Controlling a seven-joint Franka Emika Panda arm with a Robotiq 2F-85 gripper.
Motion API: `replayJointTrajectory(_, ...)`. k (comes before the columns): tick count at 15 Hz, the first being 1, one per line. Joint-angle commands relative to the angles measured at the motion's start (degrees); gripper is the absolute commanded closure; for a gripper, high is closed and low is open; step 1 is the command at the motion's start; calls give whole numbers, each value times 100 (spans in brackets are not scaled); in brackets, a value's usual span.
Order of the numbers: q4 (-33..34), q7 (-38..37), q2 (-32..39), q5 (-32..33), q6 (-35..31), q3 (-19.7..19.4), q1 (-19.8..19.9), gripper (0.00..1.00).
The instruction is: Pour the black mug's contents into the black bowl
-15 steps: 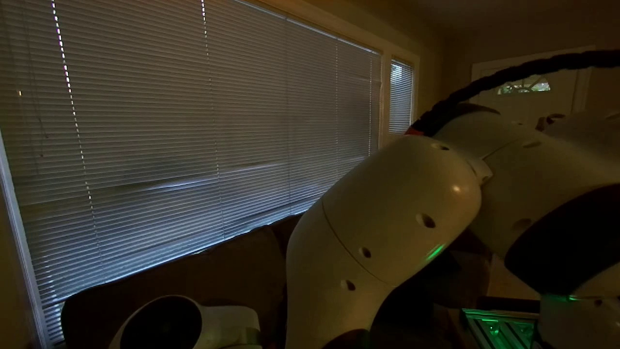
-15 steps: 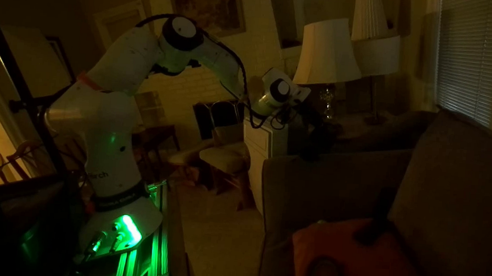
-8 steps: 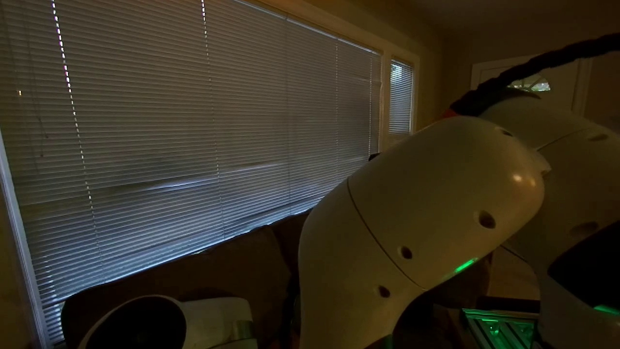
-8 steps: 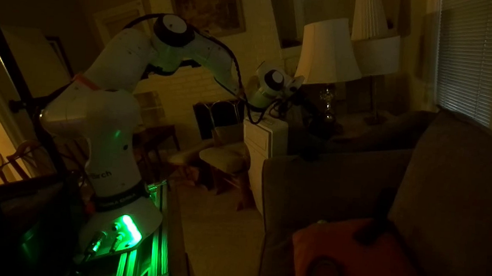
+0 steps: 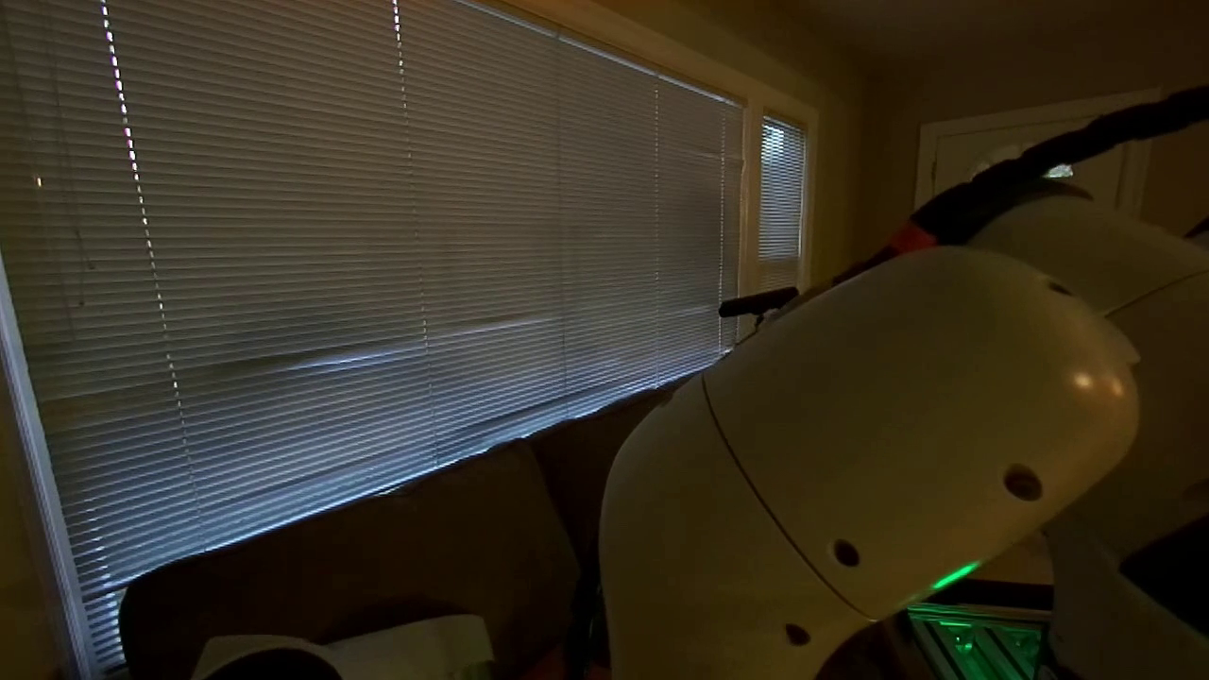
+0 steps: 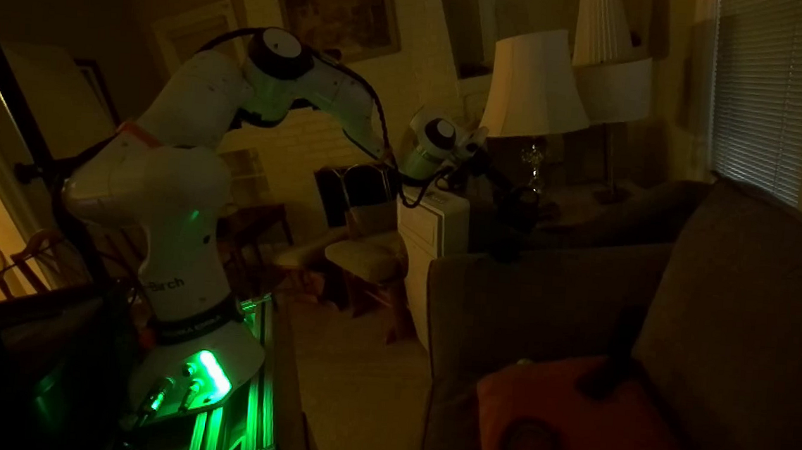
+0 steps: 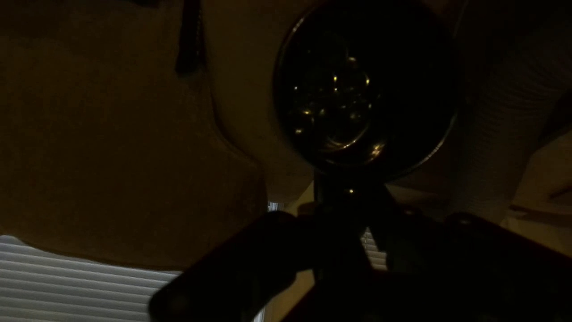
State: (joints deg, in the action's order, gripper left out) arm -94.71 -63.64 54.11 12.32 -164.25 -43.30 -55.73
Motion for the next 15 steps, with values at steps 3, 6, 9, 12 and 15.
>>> replayJointTrajectory(3, -49, 118, 186, 304, 137, -401, -379, 95)
replayJointTrajectory(6, -63, 167, 330, 394, 166, -617, -560, 95)
replayJointTrajectory(9, -90, 230, 475, 385, 168, -793, -711, 95)
replayJointTrajectory(12, -103, 388, 530, 355, 307, -821, -776, 95)
replayJointTrajectory(15, -58, 538, 606, 396, 434, -825, -803, 95)
